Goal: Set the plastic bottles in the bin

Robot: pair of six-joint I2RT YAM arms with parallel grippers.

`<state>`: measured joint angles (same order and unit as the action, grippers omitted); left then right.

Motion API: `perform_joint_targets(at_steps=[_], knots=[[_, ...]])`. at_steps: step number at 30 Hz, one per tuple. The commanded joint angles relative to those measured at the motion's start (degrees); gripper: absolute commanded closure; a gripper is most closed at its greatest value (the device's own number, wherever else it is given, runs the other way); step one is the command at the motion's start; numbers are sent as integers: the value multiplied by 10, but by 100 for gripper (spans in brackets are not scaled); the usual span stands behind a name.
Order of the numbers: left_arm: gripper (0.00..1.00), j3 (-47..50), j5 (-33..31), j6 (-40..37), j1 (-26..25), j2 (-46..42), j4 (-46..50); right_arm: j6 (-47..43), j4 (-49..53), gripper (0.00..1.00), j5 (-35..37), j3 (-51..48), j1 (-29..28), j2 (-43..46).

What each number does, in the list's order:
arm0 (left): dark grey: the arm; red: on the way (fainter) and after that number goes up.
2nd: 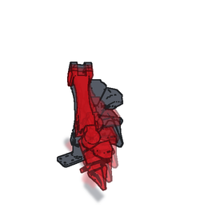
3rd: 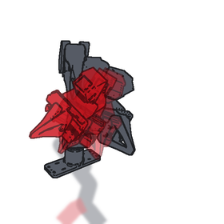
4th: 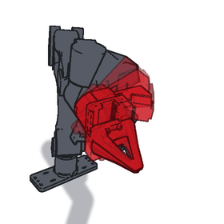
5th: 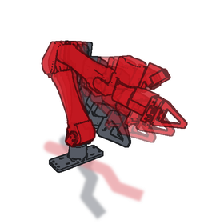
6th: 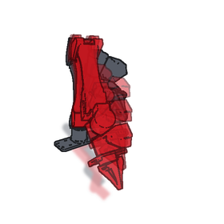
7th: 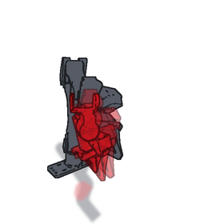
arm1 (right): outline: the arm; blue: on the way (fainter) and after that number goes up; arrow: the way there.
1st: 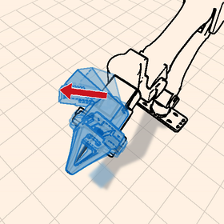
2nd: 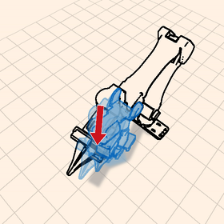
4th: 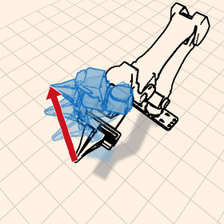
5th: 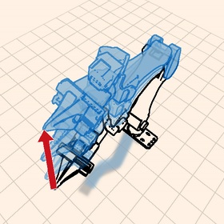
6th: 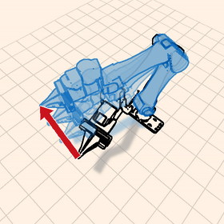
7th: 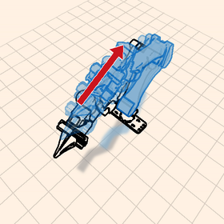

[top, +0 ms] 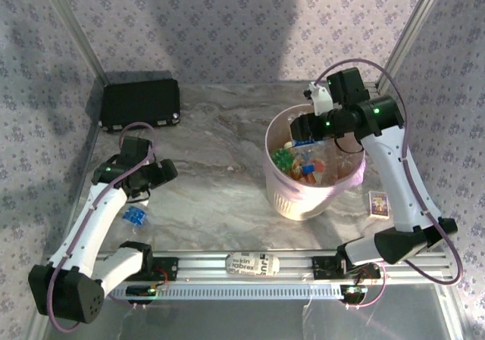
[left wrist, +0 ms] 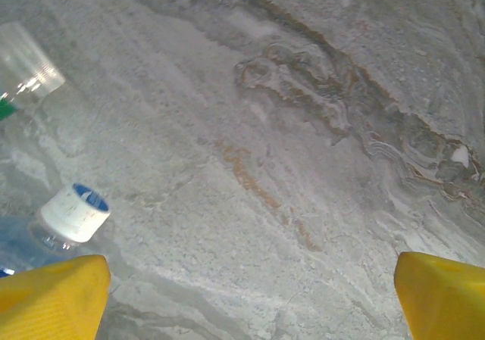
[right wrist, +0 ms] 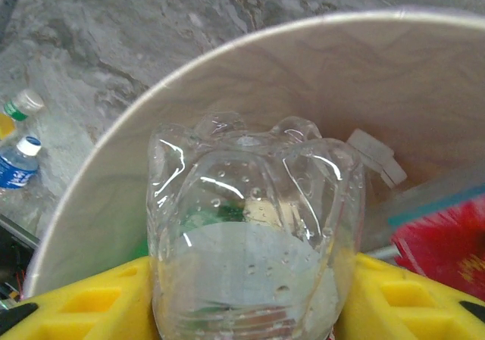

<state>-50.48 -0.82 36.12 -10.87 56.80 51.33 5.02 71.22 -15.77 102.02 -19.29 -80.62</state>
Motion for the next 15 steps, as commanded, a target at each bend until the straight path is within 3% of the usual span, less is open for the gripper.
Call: perform_joint_targets(at_steps=[1,8,15], knots=[[1,16,-10,22,12,-11,39,-8,5,40,14,-15,-2,16],[0,56,-100,40,17,-37,48,-12,-33,14,-18,22,16,41],[0,135,-146,171,41,-139,37,-6,-93,10,-30,44,20,41]])
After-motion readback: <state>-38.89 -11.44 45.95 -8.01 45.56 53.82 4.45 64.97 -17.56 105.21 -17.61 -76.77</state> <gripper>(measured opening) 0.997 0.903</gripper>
